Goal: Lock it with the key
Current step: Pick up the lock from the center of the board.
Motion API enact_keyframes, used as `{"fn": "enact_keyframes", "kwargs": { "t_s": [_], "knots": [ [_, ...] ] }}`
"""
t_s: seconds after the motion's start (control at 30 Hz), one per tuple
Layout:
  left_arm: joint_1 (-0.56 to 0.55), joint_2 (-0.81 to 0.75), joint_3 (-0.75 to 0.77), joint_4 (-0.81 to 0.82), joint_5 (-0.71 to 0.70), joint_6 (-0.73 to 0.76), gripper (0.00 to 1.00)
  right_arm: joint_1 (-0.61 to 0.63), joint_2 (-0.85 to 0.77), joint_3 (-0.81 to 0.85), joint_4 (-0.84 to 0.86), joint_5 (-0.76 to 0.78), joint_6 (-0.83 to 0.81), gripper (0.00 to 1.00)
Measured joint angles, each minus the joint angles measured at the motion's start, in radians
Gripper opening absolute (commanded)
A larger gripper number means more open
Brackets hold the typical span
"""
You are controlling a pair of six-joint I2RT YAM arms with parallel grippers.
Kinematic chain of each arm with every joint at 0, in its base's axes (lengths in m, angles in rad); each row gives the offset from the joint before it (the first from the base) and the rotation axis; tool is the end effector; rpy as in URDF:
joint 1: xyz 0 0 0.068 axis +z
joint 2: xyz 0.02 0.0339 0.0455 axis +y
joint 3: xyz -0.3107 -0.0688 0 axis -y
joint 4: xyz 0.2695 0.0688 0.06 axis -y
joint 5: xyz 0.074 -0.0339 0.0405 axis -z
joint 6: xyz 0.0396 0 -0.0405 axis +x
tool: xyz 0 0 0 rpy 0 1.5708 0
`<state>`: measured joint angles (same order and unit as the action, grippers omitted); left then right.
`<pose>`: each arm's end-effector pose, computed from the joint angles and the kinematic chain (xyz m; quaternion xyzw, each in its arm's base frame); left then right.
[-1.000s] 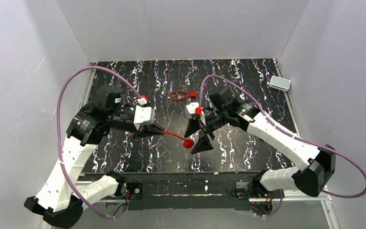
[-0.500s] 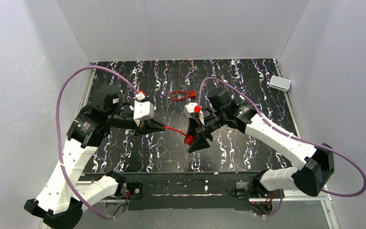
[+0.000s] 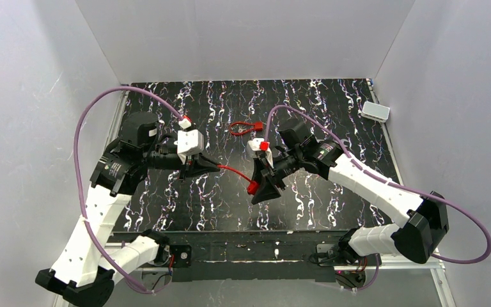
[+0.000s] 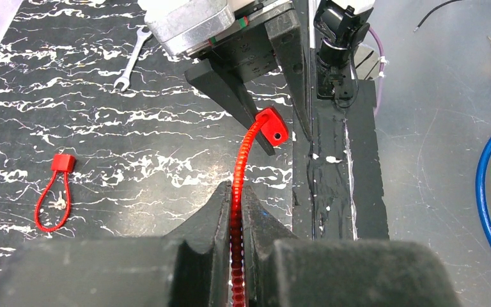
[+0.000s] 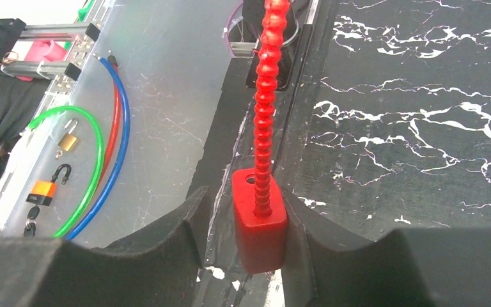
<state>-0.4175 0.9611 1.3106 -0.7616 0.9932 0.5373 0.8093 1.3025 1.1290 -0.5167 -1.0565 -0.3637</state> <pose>0.1350 -0.0962 0.4786 0.5697 0.5336 -0.3692 0.5044 0.1721 0.2305 0.3661 -0.6113 0.5319 0.5260 0.2583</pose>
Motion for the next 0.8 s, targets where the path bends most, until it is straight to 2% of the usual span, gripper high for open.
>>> {"fn": "enact_keyframes", "kwargs": {
  "t_s": [0.13, 0.2, 0.3, 0.33, 0.37, 0.63, 0.8],
  "knots": [
    [0.01, 0.0, 0.0, 0.004, 0.01, -0.003, 0.0, -0.004, 0.0, 0.0, 0.011, -0.001, 0.014, 0.42],
    [0.011, 0.0, -0.001, 0.006, 0.014, -0.003, 0.0, -0.005, 0.0, 0.0, 0.016, -0.001, 0.021, 0.34],
    [0.015, 0.0, -0.003, 0.006, 0.017, -0.004, 0.0, -0.01, 0.0, 0.0, 0.021, -0.001, 0.029, 0.15],
    [0.016, 0.0, -0.005, 0.006, 0.017, -0.004, 0.0, -0.011, 0.0, 0.0, 0.021, -0.001, 0.032, 0.01],
    [0.016, 0.0, -0.007, 0.006, 0.016, -0.007, 0.0, -0.012, 0.0, 0.0, 0.019, -0.001, 0.04, 0.01],
    [0.016, 0.052, 0.016, -0.06, -0.069, -0.049, 0.43, -0.034, 0.0, 0.003, -0.006, 0.052, 0.035, 0.01],
    [0.026, 0.125, 0.095, -0.194, -0.176, 0.031, 0.56, -0.057, 0.0, 0.002, -0.02, 0.091, 0.028, 0.01]
  ]
}}
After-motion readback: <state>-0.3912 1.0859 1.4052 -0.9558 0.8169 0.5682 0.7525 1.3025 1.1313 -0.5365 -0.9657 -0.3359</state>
